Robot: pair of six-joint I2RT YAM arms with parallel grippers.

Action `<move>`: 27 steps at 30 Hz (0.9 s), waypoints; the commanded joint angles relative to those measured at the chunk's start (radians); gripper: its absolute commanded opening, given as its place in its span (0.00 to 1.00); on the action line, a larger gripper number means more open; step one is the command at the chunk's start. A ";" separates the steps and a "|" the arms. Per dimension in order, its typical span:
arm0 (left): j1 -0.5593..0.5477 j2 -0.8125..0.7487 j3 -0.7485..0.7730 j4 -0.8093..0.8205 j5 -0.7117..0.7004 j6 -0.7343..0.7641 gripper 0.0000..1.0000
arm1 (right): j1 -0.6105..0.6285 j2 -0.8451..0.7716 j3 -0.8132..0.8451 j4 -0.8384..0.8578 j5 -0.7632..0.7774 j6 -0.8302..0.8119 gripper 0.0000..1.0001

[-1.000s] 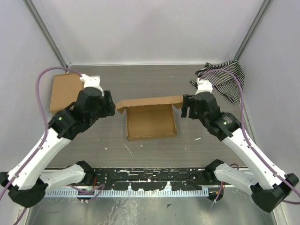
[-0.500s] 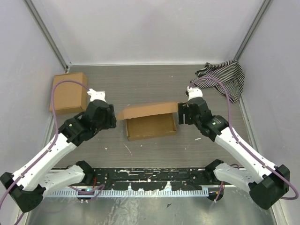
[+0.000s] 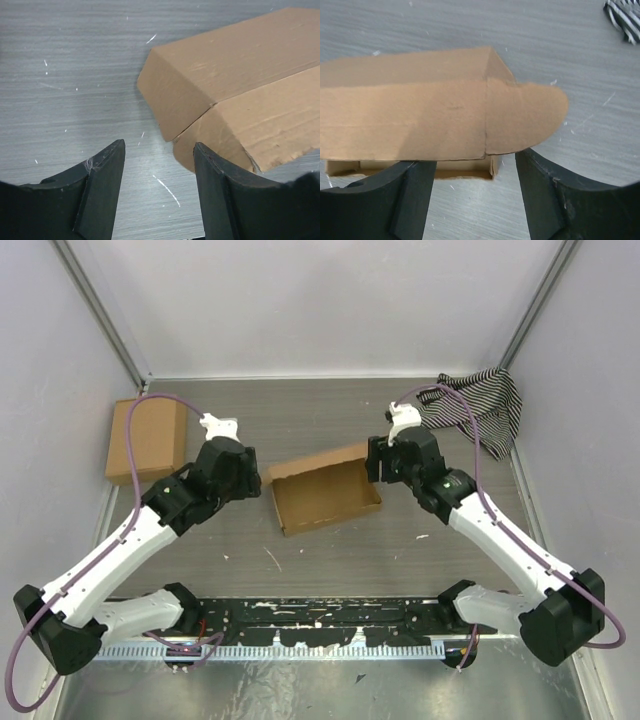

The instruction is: Fold the paper box

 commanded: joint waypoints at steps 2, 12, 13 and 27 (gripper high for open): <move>-0.002 0.024 0.095 0.037 -0.013 0.034 0.64 | -0.002 0.046 0.148 0.085 -0.036 -0.034 0.68; -0.001 0.034 0.145 0.000 -0.049 0.063 0.65 | -0.002 0.253 0.341 0.084 -0.068 -0.055 0.69; -0.001 0.032 0.144 -0.004 -0.058 0.064 0.65 | -0.002 0.267 0.353 0.081 -0.072 -0.055 0.69; -0.001 0.192 0.173 0.046 -0.144 0.137 0.67 | -0.006 0.330 0.410 0.083 -0.086 -0.068 0.69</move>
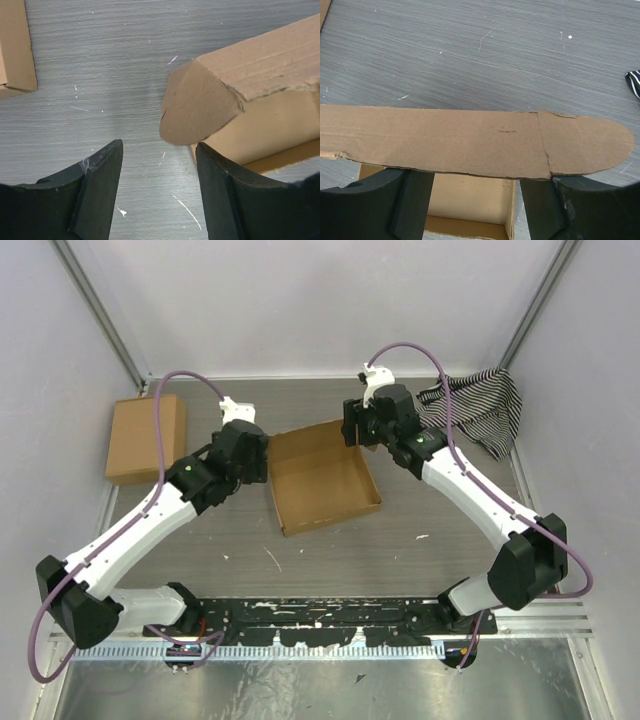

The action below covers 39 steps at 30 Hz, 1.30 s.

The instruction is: Fold the paper box

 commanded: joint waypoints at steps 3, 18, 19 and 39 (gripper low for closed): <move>-0.002 0.089 0.044 0.053 -0.078 0.034 0.66 | -0.007 0.012 0.069 0.038 -0.015 -0.019 0.69; -0.002 0.182 0.076 0.162 -0.132 0.029 0.32 | -0.028 0.024 0.088 -0.015 0.010 -0.031 0.69; -0.001 0.179 0.074 0.168 -0.129 0.029 0.25 | -0.034 0.021 0.079 -0.014 0.012 -0.033 0.69; -0.001 0.217 0.093 0.190 -0.114 0.078 0.05 | -0.182 0.038 -0.030 0.124 -0.208 -0.057 0.68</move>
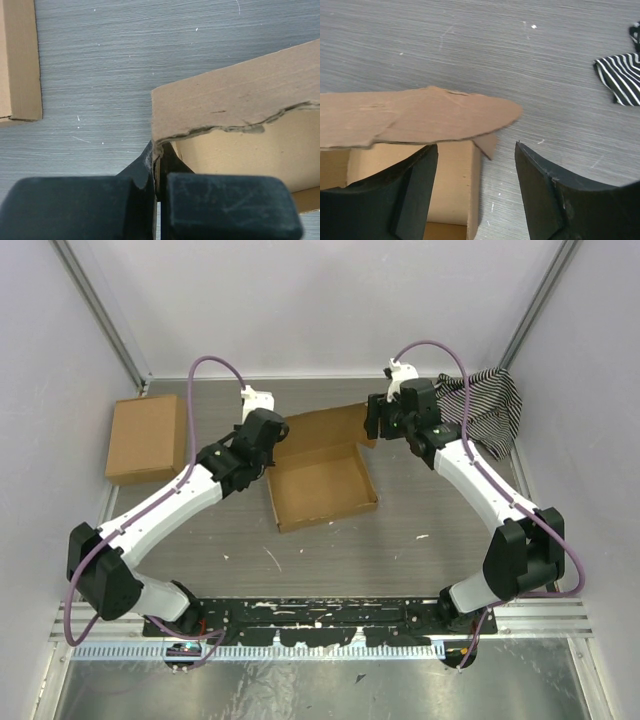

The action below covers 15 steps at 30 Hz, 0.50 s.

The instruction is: Fold the paper box

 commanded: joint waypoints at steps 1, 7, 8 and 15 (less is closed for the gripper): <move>-0.001 0.017 0.042 0.033 -0.005 0.021 0.05 | 0.001 0.002 -0.001 0.105 -0.140 -0.010 0.66; -0.002 0.033 0.047 0.054 0.010 0.027 0.04 | 0.001 0.046 0.011 0.096 -0.206 0.041 0.32; -0.001 0.037 0.050 0.057 0.011 0.028 0.04 | 0.003 0.046 0.010 0.097 -0.212 0.056 0.25; 0.000 0.081 0.095 0.065 0.021 0.041 0.04 | 0.013 0.005 -0.016 0.105 -0.183 0.089 0.13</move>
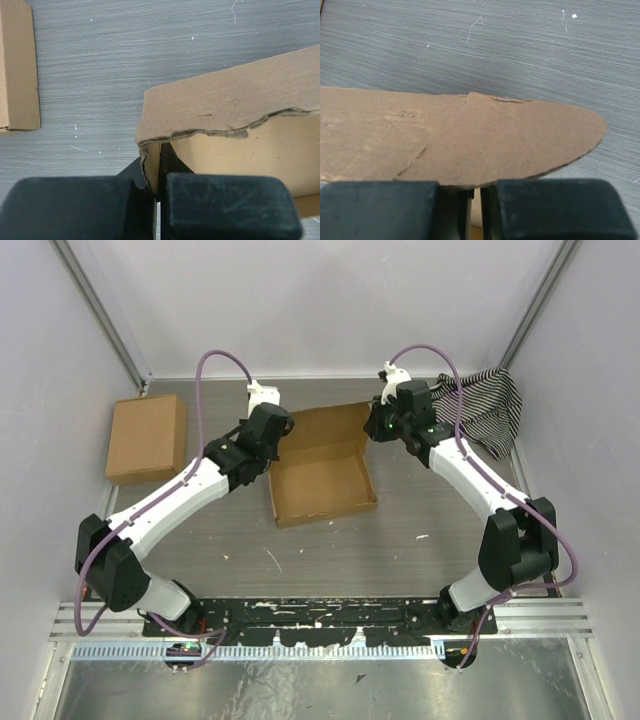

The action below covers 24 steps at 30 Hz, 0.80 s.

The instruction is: Fold the paper box

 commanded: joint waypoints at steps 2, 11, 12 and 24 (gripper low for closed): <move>0.000 0.044 0.069 0.046 0.026 0.025 0.03 | 0.016 -0.058 -0.008 0.057 -0.016 0.045 0.12; 0.003 0.098 0.130 0.062 0.040 0.044 0.02 | 0.017 -0.023 0.059 0.055 0.027 0.051 0.11; 0.004 0.099 0.131 0.064 0.041 0.047 0.02 | 0.018 -0.020 0.065 0.055 0.035 0.051 0.11; 0.027 0.123 0.132 0.106 0.072 0.079 0.02 | 0.027 -0.002 0.099 0.053 0.083 0.054 0.12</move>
